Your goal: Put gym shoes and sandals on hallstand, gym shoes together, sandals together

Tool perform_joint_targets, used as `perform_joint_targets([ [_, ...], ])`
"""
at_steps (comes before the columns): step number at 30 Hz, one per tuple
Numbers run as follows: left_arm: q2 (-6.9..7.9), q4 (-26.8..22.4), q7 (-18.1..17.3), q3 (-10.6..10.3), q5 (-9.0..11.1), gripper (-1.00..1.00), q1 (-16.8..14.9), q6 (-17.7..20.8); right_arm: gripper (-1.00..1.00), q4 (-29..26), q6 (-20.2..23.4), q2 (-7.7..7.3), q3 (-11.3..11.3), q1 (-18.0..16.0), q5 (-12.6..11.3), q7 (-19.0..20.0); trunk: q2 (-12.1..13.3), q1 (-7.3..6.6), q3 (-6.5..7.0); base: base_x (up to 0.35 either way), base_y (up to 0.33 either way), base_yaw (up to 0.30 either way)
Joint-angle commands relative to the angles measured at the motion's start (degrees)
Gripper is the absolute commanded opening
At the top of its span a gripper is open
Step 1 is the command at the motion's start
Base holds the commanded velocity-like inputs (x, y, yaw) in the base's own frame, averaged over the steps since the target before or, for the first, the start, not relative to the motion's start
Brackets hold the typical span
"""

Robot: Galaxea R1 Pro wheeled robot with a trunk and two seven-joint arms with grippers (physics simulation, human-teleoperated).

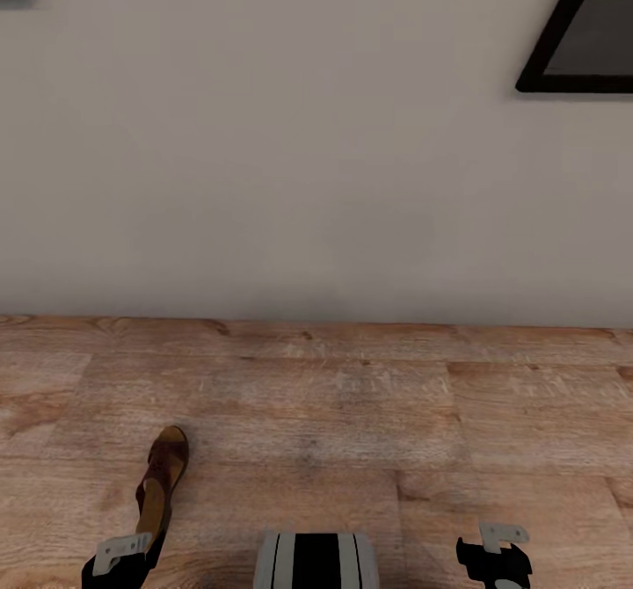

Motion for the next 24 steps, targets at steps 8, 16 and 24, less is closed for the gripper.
perform_joint_targets([
  [8, 0.0, -0.01, 0.0, 0.0, 0.0, 1.0, 0.01, 0.0, 1.0, 0.0, 0.0, 0.02, 0.01, 0.0, 0.0, 0.0, 0.0, 0.0, -0.01, 0.0, 0.0, 0.0],
  [16, 0.0, -0.01, 0.0, 0.05, 0.0, 1.0, -0.02, -0.07, 1.0, 0.0, 0.0, 0.01, 0.02, 0.0, 0.0, 0.0, 0.0, 0.0, -0.01, 0.026, 0.0, 0.0],
  [24, 0.0, 0.0, 0.0, 0.06, 0.0, 1.0, 0.0, -0.08, 1.0, 0.0, 0.0, 0.01, 0.01, 0.0, 0.0, 0.0, 0.0, 0.0, -0.01, 0.175, 0.0, 0.0],
])
